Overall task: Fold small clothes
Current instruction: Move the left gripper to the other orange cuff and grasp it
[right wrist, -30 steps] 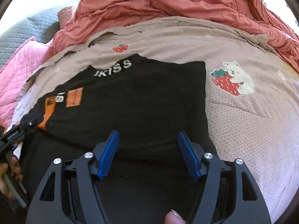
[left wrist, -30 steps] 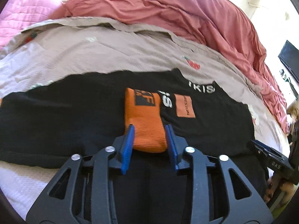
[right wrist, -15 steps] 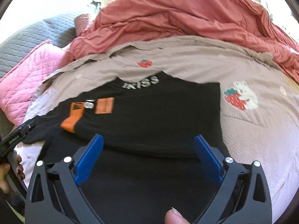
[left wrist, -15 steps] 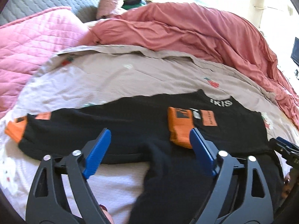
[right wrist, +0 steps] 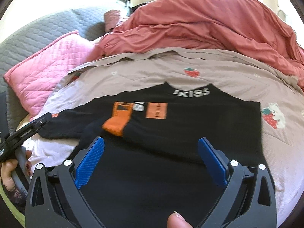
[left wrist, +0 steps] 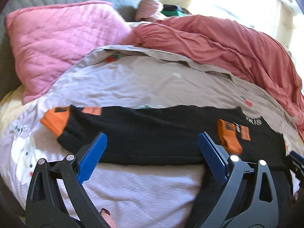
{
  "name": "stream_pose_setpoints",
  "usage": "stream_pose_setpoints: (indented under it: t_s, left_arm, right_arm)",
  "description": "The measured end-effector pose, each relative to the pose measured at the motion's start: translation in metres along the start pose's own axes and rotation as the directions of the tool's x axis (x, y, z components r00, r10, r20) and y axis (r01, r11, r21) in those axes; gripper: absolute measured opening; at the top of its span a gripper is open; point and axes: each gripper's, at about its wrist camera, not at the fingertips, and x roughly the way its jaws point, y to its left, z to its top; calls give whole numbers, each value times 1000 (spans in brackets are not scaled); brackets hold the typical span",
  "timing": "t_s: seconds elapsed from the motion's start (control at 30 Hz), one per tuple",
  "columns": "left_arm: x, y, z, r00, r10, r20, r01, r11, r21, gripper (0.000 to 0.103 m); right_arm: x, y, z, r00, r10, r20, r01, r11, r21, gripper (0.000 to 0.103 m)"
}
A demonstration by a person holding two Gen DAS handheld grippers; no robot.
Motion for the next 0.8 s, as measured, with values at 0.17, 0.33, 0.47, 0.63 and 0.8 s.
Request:
stream_pose_setpoints:
  t_s: [0.17, 0.33, 0.47, 0.63, 0.8]
  left_arm:
    - [5, 37, 3, 998, 55, -18, -57, 994, -95, 90]
    - [4, 66, 5, 995, 95, -18, -97, 981, -170, 90]
    - [9, 88, 4, 990, 141, -27, -143, 963, -228, 90]
    - [20, 118, -1, 977, 197, -80, -213, 924, -319, 90]
    - [35, 131, 1, 964, 242, -110, -266, 897, -354, 90]
  right_arm:
    - [12, 40, 7, 999, 51, -6, -51, 996, -68, 98]
    - [29, 75, 8, 995, 97, -30, -100, 988, -120, 98]
    - [45, 103, 4, 990, 127, -64, -136, 978, -155, 98]
    - [59, 122, -5, 984, 152, -95, -166, 972, -167, 98]
    - [69, 125, -13, 981, 147, -123, -165, 974, -157, 98]
